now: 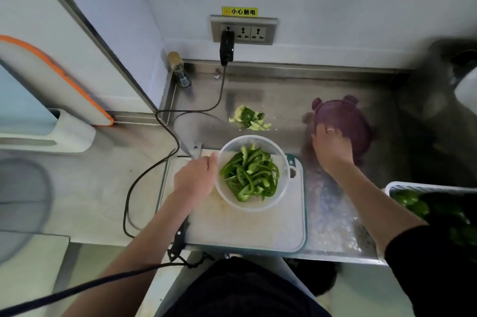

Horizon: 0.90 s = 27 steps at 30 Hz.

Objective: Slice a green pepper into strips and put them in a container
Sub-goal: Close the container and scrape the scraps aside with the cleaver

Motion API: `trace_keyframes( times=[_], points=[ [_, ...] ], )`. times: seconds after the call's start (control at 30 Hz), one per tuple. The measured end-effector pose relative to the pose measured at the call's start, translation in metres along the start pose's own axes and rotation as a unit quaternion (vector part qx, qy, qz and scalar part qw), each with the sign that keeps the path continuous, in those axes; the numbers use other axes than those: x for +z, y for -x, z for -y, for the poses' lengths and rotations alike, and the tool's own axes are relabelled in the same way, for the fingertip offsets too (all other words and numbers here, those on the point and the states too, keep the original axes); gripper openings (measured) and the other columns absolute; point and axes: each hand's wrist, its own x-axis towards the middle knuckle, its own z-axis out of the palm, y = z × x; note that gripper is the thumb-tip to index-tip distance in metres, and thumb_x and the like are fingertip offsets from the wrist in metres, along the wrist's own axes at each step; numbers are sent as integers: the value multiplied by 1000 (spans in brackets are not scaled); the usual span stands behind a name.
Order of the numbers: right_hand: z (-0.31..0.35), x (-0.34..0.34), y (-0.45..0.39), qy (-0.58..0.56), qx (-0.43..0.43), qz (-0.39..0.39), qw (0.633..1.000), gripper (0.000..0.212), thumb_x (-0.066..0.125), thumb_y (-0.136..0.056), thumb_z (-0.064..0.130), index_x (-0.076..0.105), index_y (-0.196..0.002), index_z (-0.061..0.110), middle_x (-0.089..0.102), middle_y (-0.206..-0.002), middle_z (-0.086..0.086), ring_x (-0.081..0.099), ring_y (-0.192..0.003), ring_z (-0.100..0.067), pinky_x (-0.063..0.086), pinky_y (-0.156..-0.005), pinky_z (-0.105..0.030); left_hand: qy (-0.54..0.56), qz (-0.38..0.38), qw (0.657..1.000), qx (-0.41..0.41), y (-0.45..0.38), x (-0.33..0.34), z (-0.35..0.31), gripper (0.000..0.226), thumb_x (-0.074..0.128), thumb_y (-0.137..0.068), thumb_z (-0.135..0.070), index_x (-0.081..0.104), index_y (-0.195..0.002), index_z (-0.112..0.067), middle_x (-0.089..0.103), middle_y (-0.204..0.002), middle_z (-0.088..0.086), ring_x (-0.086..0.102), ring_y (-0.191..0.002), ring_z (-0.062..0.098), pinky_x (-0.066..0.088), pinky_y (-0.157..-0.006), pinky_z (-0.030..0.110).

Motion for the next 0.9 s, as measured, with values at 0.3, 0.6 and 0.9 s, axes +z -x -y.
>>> trace_keyframes(
  times=[0.3, 0.6, 0.9],
  points=[
    [49, -89, 96, -600, 130, -144, 776, 28, 38, -101, 23, 43, -82, 3, 47, -67, -5, 50, -60, -12, 50, -60, -32, 618, 4, 786, -38, 15, -57, -30, 46, 29, -99, -47, 58, -86, -14, 66, -86, 4, 62, -89, 25, 50, -78, 40],
    [83, -35, 125, -475, 214, 1, 854, 21, 30, -100, 16, 37, -81, 11, 51, -72, -8, 43, -60, -23, 37, -48, -35, 356, -17, 934, -37, 30, -16, -13, 44, 32, -100, -40, 55, -96, -3, 62, -81, 18, 64, -78, 35, 54, -73, 46],
    [97, -16, 131, -370, 196, 2, 908, 16, 26, -96, 6, 37, -91, 17, 55, -93, -4, 49, -87, -30, 37, -69, -38, 27, -24, 999, -23, 28, 13, -4, 48, 17, -102, -39, 48, -116, -5, 64, -99, 14, 61, -93, 33, 49, -73, 38]
  ],
)
